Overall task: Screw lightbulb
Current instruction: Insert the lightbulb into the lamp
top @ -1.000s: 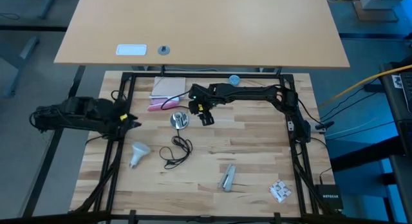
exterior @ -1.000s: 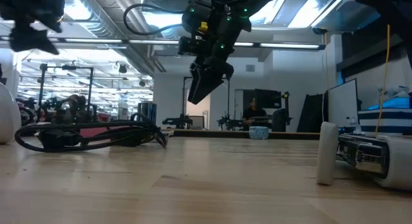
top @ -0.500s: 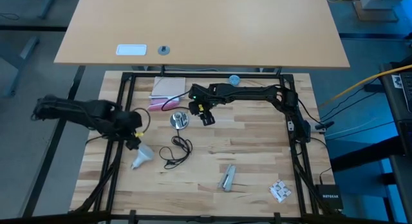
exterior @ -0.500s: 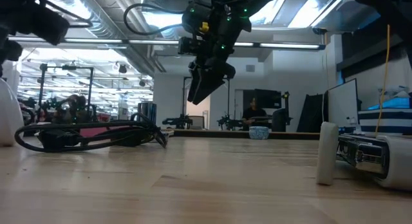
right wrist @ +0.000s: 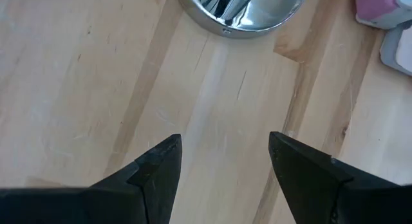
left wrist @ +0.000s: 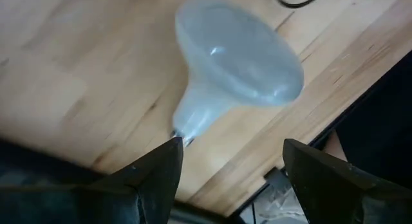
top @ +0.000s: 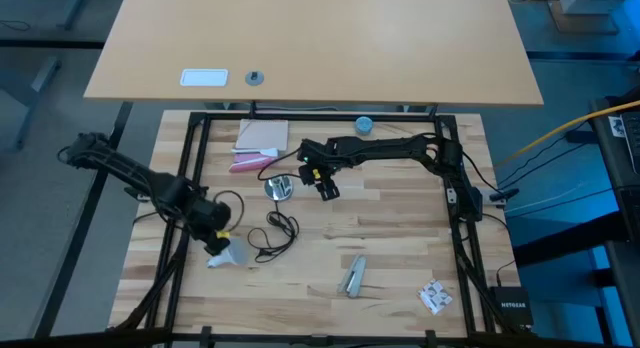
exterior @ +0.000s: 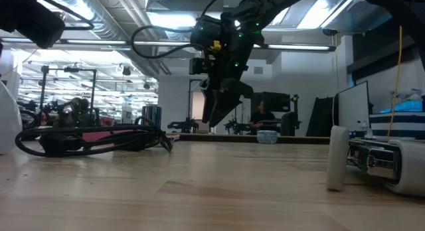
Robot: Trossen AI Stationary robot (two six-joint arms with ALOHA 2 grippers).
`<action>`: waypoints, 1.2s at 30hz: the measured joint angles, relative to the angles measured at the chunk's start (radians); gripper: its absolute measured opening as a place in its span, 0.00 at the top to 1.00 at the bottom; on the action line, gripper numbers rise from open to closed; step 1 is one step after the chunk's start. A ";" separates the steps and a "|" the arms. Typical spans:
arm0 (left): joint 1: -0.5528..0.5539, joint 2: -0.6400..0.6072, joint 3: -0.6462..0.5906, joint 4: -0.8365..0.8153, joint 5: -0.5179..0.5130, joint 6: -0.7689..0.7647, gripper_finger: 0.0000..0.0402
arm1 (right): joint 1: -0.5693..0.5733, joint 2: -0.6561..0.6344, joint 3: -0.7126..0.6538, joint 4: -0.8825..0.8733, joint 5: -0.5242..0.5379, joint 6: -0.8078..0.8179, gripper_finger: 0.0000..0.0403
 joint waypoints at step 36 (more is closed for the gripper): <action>0.126 0.333 0.000 0.265 -0.509 0.141 0.36 | 0.085 -0.733 -0.003 -0.104 0.036 -0.047 0.41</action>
